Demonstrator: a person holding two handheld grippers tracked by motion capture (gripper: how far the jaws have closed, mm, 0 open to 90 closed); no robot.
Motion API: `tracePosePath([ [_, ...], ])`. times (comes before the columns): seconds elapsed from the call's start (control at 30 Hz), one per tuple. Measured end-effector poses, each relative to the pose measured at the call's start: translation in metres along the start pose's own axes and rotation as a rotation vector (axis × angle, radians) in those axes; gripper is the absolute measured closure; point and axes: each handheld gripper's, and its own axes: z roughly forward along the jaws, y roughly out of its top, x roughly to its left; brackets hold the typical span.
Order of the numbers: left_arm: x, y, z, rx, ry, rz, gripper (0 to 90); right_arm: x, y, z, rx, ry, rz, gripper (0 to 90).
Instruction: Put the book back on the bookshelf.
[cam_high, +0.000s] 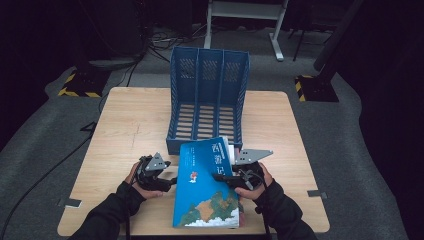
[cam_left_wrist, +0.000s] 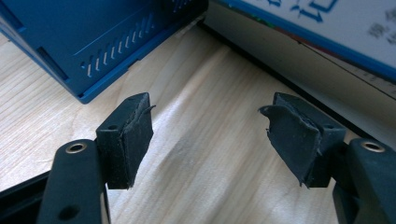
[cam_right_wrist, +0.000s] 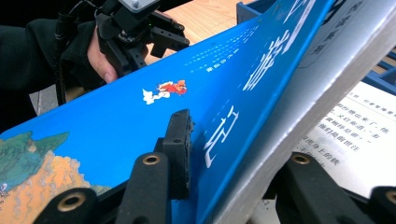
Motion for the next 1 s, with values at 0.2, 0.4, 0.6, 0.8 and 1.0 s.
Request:
tracePosePath([
  [0.2,0.004,0.006,0.002,-0.037,-0.02,-0.025,31.8,0.001,0.004,0.006,0.005,0.009,-0.006,66.2],
  [0.4,0.009,0.01,0.005,-0.054,-0.03,-0.055,35.6,0.001,0.004,0.007,-0.001,0.012,-0.01,66.1],
  [0.6,0.013,0.013,0.006,-0.065,-0.036,-0.049,42.3,0.001,0.003,0.006,-0.011,0.015,-0.025,66.3],
  [0.8,0.011,0.014,0.002,-0.111,-0.057,-0.045,56.1,0.005,0.003,0.003,-0.046,0.014,-0.071,67.6],
  [1.0,0.011,0.021,-0.012,-0.189,-0.074,-0.046,60.7,0.01,0.006,-0.006,-0.103,0.019,-0.108,68.1],
])
